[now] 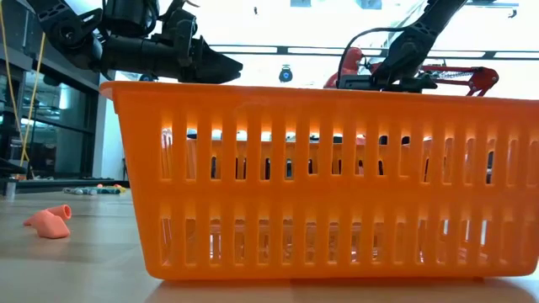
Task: Sort crayons
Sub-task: Put the white crayon into the black bin
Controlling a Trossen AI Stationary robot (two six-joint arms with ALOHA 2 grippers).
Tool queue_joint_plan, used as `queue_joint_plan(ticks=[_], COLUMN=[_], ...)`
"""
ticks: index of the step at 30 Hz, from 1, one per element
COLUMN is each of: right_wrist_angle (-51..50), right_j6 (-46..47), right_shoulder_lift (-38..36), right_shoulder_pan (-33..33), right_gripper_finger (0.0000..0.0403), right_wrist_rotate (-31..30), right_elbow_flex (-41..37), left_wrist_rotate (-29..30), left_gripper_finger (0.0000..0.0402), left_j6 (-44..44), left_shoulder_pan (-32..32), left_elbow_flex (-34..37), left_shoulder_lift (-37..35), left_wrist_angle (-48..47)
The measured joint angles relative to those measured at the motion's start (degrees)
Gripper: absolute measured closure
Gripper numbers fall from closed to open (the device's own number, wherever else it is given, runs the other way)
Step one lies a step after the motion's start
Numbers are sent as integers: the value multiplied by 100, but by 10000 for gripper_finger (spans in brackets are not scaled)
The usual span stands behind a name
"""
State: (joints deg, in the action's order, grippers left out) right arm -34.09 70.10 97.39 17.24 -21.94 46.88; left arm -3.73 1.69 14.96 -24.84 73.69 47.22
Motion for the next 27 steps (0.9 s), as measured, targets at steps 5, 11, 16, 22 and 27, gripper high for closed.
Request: queue_joint_plan(ticks=[5, 11, 16, 22, 27], right_wrist_angle=[-46, -106, -172, -355, -343], right_j6=[-121, -442, -811, -1240, -1568], right_shoulder_lift=[4, 6, -33, -284, -713], right_shoulder_pan=[-5, -14, -11, -285, -570], right_gripper_finger=[310, 392, 377, 396, 398], right_wrist_rotate=[-58, -210, -233, -545, -910], right_elbow_flex=[-10, -18, -29, -56, -56], left_wrist_rotate=[2, -12, -20, -15, 113], left_gripper_finger=[229, 229, 229, 229, 229], left_j6=[-2, -18, -116, -107, -105], left_shoulder_pan=[0, -1, -4, -2, -2], left_elbow_flex=[0, 7, 5, 4, 4], left_shoulder_lift=[-22, -443, -853, -1122, -1128], left_wrist_angle=[19, -37, -281, -809, -974])
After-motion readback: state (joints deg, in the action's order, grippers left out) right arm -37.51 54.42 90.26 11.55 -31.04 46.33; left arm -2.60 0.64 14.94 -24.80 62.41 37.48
